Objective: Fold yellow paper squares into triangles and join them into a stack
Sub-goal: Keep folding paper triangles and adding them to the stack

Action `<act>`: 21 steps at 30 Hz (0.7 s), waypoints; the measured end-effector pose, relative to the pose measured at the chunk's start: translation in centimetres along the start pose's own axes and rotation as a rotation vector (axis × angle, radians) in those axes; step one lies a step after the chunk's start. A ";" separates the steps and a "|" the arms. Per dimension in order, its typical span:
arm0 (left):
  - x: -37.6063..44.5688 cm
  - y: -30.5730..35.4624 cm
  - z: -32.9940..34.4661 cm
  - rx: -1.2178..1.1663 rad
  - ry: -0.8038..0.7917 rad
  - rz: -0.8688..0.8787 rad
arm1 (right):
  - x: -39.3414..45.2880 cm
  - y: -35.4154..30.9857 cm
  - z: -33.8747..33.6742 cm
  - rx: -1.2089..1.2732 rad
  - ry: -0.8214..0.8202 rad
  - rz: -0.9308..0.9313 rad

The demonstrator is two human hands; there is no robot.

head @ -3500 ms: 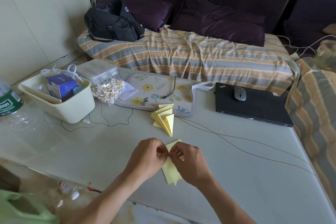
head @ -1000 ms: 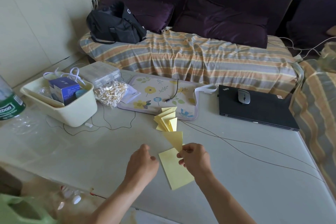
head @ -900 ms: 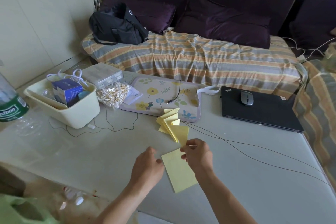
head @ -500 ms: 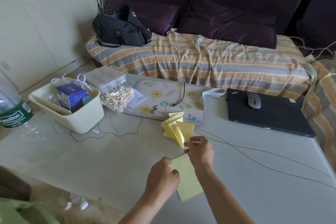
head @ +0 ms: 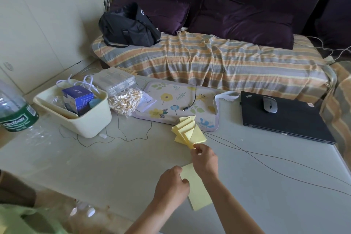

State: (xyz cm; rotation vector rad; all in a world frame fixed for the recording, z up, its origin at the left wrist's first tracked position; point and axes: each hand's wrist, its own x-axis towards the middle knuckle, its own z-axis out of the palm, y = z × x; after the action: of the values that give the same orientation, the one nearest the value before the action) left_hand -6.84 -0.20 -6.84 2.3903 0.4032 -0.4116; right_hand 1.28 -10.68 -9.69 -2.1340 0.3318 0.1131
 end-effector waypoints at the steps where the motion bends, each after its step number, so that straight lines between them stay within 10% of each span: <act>1: 0.0 0.0 0.1 0.012 -0.009 0.003 | -0.1 0.1 -0.1 -0.015 -0.018 -0.017; 21: -0.6 0.1 0.7 0.238 -0.092 0.123 | -3.2 2.9 -3.3 -0.362 -0.113 -0.008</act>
State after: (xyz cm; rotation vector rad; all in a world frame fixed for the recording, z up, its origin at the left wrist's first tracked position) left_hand -7.50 -0.88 -7.03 2.5971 0.1716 -0.5360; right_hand -2.73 -14.31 -9.55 -2.4732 0.2506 0.3077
